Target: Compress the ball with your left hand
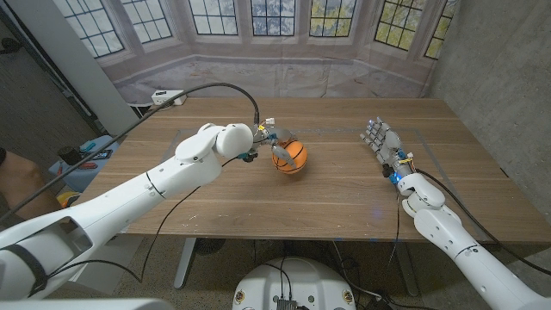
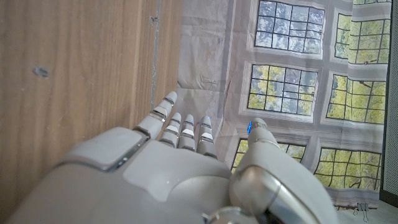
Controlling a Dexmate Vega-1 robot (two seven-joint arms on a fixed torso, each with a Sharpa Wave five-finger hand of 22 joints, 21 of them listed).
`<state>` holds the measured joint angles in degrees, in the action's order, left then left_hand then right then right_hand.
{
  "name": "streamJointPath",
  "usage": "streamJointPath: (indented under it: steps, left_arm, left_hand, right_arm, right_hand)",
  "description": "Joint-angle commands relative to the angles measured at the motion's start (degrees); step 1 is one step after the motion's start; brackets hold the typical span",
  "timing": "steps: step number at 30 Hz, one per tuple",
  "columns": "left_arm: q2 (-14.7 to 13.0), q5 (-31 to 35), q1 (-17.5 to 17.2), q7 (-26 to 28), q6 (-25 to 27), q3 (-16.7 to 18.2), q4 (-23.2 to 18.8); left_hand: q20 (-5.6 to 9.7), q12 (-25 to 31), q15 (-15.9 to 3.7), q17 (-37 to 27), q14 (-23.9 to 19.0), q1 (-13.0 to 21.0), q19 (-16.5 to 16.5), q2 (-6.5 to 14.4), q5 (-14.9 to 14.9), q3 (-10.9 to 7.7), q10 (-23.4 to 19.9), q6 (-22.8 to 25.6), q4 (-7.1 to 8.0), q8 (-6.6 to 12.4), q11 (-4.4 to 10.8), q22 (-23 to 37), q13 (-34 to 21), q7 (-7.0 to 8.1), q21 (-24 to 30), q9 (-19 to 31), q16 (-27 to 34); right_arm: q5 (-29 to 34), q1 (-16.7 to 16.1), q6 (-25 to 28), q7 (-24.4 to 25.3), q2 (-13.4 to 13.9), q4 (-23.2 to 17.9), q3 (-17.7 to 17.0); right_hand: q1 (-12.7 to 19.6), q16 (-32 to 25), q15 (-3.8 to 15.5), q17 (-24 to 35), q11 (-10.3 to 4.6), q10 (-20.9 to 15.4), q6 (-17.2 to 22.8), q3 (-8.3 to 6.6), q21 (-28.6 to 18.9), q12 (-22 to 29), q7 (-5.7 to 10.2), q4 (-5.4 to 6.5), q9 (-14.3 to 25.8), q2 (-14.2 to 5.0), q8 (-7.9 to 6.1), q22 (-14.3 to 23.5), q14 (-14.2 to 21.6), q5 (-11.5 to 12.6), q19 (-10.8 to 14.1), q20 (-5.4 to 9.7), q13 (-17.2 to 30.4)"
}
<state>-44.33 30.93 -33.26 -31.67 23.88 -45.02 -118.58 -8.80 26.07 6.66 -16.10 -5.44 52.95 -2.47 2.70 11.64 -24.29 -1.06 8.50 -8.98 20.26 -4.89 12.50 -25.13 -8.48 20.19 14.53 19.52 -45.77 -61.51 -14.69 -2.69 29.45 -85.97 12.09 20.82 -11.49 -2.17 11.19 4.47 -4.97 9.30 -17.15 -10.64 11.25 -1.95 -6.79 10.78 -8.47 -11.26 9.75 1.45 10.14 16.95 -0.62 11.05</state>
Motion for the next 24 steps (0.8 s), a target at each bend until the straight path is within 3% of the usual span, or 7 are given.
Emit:
streamJointPath:
  steps: [1, 24]
  left_arm:
    - [0.63, -7.38, 1.04, 2.64, 1.82, 1.42, 1.01]
    - [0.07, -24.03, -0.71, 11.87, 4.96, 5.08, 1.18]
  left_hand:
    - [-0.03, 0.41, 0.26, -0.17, -0.54, 0.09, -0.53, 0.85, 0.14, 0.40, -0.44, 0.76, -0.03, 0.63, -0.23, 0.20, -0.43, -0.06, 0.37, 0.30, 0.51]
    - [-0.11, 1.81, 0.39, -0.67, -2.32, 0.38, -1.71, 1.37, 0.19, 1.18, -2.19, 2.89, 0.04, 1.17, -0.40, 0.23, -1.33, -0.55, 1.16, 0.91, 1.30]
  right_arm:
    - [0.67, 1.06, 0.67, 0.37, 0.03, 0.24, 0.73]
    - [1.37, 1.25, 0.63, 0.20, 0.06, -0.20, 1.67]
  right_hand:
    - [-0.21, -0.24, -0.28, 0.21, 0.29, 0.29, 0.27, 0.19, -0.41, 0.22, 0.25, -0.14, 0.16, 0.11, 0.08, 0.07, -0.05, 0.03, 0.24, -0.43, 0.33]
    - [-0.21, -0.27, -0.27, 0.20, 0.22, 0.24, 0.45, 0.18, -0.45, 0.25, 0.33, -0.17, 0.16, 0.07, 0.02, 0.08, -0.01, 0.04, 0.31, -0.48, 0.33]
